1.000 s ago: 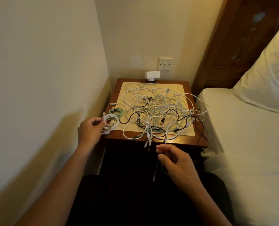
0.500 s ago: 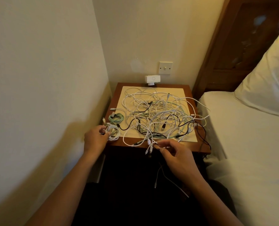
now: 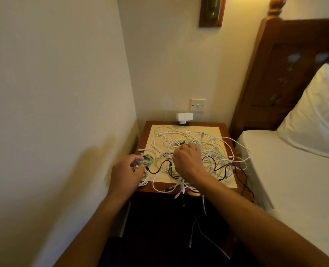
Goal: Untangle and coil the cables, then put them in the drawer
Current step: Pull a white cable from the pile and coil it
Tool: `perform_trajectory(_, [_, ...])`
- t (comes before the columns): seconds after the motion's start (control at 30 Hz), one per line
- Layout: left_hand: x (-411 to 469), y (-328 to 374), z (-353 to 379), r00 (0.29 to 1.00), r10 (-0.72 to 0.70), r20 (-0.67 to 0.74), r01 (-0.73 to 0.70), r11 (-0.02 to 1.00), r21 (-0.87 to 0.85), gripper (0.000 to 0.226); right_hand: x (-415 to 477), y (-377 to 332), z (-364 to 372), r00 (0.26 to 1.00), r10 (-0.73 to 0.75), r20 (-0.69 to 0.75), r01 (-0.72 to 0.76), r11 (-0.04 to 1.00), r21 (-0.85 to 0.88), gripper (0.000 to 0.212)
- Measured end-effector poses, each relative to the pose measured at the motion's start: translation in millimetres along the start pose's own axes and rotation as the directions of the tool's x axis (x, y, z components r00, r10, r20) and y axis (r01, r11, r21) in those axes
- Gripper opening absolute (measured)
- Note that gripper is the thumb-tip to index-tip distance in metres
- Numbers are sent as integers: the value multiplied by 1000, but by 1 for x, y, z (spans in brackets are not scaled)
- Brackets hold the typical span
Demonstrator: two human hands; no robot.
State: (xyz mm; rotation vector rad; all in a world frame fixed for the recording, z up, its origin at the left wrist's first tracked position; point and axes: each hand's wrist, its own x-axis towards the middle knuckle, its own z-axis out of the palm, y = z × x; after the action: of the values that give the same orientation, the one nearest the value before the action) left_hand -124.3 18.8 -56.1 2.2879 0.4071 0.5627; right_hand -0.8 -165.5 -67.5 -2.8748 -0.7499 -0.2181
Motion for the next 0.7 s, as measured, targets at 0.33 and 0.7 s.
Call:
perform_trajectory(0.33, [30,59,-38,994,111,16,-110,991,-81,16,41,53,-180,940,298,-164,-147,791,594,23])
perform_trajectory(0.7, [56,143,-21,963,261,65,-254,962,-100,26,30,60,-316,882,261,-392,243,462,853,20])
